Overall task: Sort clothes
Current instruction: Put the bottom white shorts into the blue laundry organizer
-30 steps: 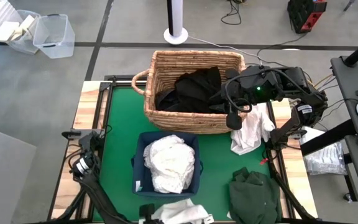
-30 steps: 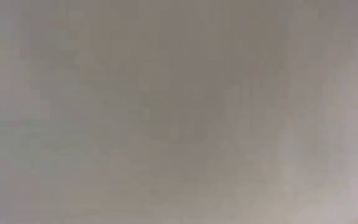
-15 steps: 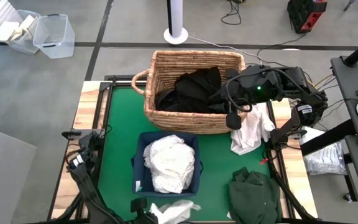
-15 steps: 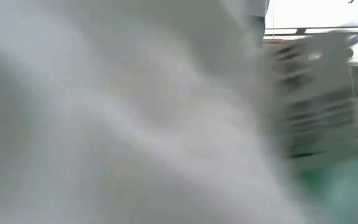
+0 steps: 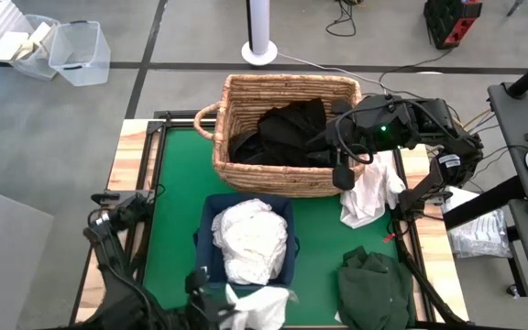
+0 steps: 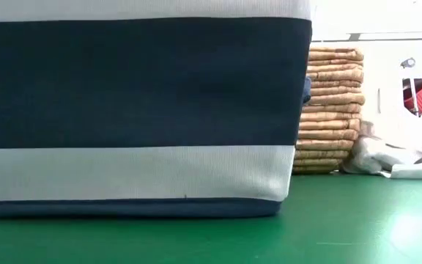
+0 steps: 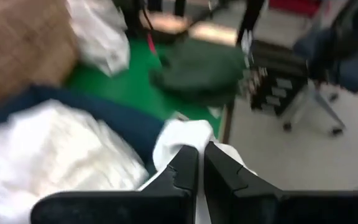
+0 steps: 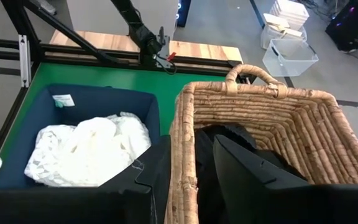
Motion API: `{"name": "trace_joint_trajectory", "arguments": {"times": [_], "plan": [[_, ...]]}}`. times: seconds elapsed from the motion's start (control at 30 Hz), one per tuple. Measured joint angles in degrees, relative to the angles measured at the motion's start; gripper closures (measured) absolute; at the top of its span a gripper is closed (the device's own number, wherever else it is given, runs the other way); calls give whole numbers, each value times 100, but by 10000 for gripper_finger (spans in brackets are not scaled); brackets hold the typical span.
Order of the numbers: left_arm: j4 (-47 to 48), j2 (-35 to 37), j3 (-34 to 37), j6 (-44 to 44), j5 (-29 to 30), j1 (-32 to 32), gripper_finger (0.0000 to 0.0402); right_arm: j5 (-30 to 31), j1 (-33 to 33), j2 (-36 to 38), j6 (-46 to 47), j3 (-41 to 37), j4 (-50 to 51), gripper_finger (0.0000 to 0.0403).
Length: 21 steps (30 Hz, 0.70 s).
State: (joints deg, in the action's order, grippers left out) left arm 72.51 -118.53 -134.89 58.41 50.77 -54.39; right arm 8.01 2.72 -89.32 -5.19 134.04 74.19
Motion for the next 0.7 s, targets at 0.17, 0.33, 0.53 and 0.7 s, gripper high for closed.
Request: {"name": "trace_joint_trajectory", "arguments": {"times": [0.17, 0.33, 0.53, 0.7], "plan": [[119, 329, -2, -827, 1020, 71, 401, 108, 0, 0, 45, 0, 0, 281], [927, 640, 0, -899, 1320, 410, 401, 119, 0, -2, 163, 0, 0, 278], [1730, 836, 110, -917, 848, 1043, 401, 121, 0, 0, 377, 0, -2, 284], [1748, 897, 131, -1182, -151, 1479, 401, 121, 0, 0, 539, 0, -4, 293]]}}
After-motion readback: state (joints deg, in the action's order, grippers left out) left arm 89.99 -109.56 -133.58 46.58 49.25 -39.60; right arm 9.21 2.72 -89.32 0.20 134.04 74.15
